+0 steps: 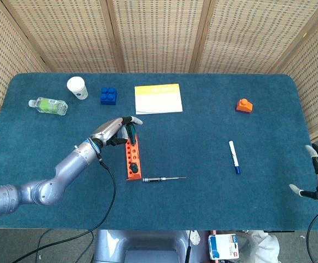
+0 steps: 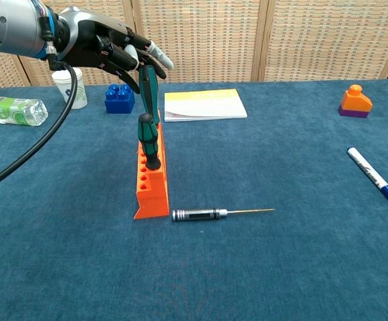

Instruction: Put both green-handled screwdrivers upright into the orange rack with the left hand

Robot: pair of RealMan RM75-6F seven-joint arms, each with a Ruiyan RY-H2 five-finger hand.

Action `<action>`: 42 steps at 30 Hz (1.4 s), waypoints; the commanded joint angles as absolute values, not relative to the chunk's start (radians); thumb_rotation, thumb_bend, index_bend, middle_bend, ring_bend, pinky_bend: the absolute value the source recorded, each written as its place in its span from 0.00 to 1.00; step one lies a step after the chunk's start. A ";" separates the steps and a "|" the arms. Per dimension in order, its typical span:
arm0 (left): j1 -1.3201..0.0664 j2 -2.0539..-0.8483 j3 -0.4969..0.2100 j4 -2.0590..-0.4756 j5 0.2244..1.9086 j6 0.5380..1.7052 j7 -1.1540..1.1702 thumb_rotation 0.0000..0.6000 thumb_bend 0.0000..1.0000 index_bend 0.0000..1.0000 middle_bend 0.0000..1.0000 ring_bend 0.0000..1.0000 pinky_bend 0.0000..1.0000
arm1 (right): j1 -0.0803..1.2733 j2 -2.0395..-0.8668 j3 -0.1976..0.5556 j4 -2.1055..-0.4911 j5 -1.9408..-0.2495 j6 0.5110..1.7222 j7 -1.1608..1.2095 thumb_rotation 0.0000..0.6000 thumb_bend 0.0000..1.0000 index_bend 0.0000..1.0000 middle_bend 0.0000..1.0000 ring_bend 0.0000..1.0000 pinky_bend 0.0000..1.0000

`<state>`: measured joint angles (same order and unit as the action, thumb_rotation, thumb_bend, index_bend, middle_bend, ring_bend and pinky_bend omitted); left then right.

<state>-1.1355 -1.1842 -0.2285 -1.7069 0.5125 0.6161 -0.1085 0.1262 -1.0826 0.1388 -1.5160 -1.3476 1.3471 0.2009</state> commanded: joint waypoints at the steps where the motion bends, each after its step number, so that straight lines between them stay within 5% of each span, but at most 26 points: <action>1: -1.129 -1.173 -0.232 -1.711 0.516 0.608 -0.115 1.00 1.00 0.23 0.23 0.14 0.23 | 0.126 -1.082 0.139 -1.516 -1.347 1.347 0.201 1.00 0.00 0.00 0.00 0.00 0.00; 32: -1.109 -1.111 -0.262 -1.780 0.575 0.562 -0.166 1.00 1.00 0.23 0.25 0.16 0.25 | 0.124 -1.077 0.141 -1.521 -1.344 1.347 0.208 1.00 0.00 0.00 0.00 0.00 0.00; 36: -1.091 -1.096 -0.278 -1.798 0.589 0.586 -0.185 1.00 1.00 0.23 0.17 0.14 0.17 | 0.124 -1.077 0.141 -1.522 -1.345 1.348 0.210 1.00 0.00 0.00 0.00 0.00 0.00; 39: -1.054 -1.084 -0.299 -1.816 0.637 0.604 -0.215 1.00 1.00 0.16 0.03 0.02 0.03 | 0.124 -1.076 0.140 -1.522 -1.346 1.348 0.210 1.00 0.00 0.00 0.00 0.00 0.00; 40: -1.042 -1.080 -0.303 -1.820 0.655 0.614 -0.220 1.00 0.97 0.10 0.01 0.00 0.01 | 0.124 -1.076 0.140 -1.522 -1.346 1.348 0.210 1.00 0.00 0.00 0.00 0.00 0.00; 42: -1.012 -1.068 -0.304 -1.829 0.707 0.653 -0.215 1.00 0.66 0.02 0.00 0.00 0.00 | 0.124 -1.076 0.140 -1.522 -1.346 1.348 0.211 1.00 0.00 0.00 0.00 0.00 0.00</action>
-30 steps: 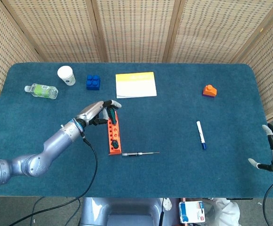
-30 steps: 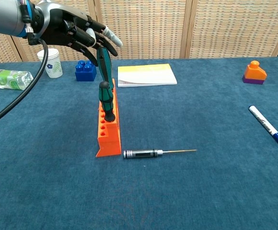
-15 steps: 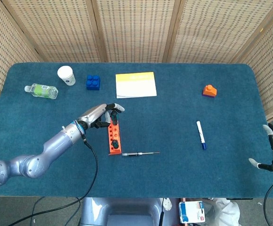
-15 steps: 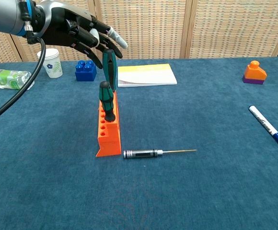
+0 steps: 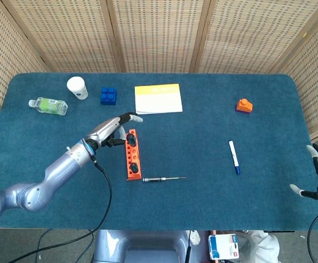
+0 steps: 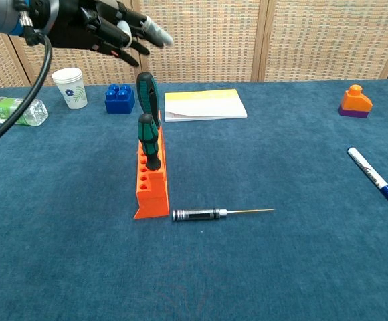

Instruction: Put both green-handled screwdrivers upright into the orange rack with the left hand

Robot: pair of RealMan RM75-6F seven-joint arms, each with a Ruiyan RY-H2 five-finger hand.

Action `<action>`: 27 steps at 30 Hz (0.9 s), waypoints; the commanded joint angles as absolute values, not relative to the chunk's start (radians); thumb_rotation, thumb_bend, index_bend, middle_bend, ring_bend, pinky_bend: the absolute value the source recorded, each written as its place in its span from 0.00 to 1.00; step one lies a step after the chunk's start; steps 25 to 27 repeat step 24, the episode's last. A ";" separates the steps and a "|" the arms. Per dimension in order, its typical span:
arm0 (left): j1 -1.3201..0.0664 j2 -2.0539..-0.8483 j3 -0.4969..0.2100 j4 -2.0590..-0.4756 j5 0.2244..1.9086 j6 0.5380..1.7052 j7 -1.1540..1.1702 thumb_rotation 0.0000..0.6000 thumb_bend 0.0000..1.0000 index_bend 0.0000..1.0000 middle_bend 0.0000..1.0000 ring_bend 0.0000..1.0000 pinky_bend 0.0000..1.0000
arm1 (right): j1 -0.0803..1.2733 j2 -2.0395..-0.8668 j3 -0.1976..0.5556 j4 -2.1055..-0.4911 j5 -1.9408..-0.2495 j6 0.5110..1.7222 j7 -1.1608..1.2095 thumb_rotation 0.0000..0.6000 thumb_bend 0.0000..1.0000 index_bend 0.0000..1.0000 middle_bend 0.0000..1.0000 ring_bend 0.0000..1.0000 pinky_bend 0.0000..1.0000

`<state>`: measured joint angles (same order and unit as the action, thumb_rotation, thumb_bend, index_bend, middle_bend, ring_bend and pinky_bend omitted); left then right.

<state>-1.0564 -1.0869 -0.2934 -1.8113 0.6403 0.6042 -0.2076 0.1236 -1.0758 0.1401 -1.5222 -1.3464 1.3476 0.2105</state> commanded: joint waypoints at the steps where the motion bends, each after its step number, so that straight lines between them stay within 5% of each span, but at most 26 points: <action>1: -0.997 -1.060 -0.299 -1.834 0.733 0.678 -0.204 1.00 0.37 0.00 0.00 0.00 0.00 | 0.123 -1.075 0.140 -1.522 -1.346 1.348 0.212 1.00 0.00 0.00 0.00 0.00 0.00; 2: -0.981 -1.051 -0.292 -1.842 0.759 0.710 -0.187 1.00 0.13 0.00 0.00 0.00 0.00 | 0.123 -1.075 0.140 -1.522 -1.346 1.348 0.213 1.00 0.00 0.00 0.00 0.00 0.00; 4: -0.939 -1.033 -0.271 -1.863 0.817 0.796 -0.143 1.00 0.00 0.00 0.00 0.00 0.00 | 0.122 -1.074 0.140 -1.523 -1.348 1.349 0.215 1.00 0.00 0.00 0.00 0.00 0.00; 16: -0.499 -0.961 0.003 -1.852 1.154 1.332 0.009 1.00 0.00 0.00 0.00 0.00 0.00 | 0.116 -1.069 0.137 -1.538 -1.367 1.371 0.211 1.00 0.00 0.00 0.00 0.00 0.00; 27: -0.307 -1.017 0.076 -1.754 1.260 1.498 0.005 1.00 0.00 0.00 0.00 0.00 0.00 | 0.104 -1.070 0.130 -1.553 -1.390 1.408 0.184 1.00 0.00 0.00 0.00 0.00 0.00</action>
